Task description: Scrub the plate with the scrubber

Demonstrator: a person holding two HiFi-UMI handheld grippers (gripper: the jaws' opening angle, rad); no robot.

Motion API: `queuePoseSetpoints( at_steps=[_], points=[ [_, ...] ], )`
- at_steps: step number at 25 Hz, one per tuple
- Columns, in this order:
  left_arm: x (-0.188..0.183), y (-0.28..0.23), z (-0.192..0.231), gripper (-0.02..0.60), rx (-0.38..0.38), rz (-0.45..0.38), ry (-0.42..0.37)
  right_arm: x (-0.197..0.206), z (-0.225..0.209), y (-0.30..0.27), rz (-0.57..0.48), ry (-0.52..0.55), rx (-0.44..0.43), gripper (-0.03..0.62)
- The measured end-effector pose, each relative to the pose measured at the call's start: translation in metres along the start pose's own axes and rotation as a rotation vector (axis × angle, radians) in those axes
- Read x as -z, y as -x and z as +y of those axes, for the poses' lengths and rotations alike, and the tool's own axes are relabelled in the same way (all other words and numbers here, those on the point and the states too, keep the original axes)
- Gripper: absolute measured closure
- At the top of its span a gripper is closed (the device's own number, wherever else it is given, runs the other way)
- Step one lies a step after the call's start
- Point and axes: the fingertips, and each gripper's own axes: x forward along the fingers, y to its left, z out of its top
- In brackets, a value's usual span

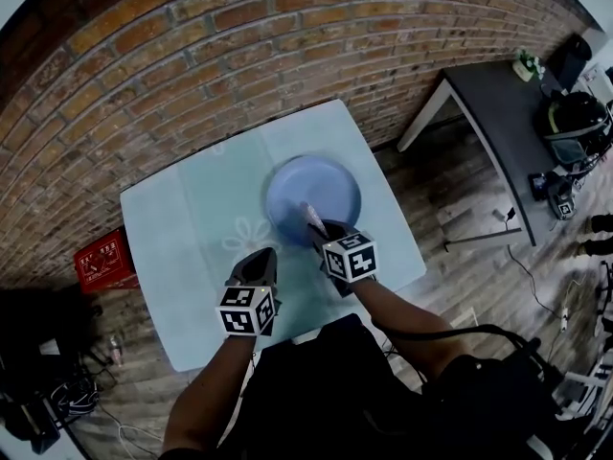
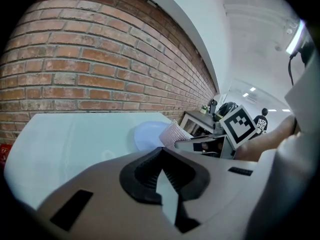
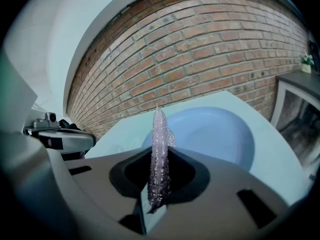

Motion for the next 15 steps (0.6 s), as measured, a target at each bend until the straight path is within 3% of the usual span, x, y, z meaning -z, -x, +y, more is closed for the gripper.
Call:
queuePoseSetpoints(
  at_steps=[15],
  points=[
    [0.003,-0.024,-0.009,0.572,0.015,0.027,0.012,0.0,-0.055,0.025,-0.021,-0.076,0.092,0.522]
  ],
)
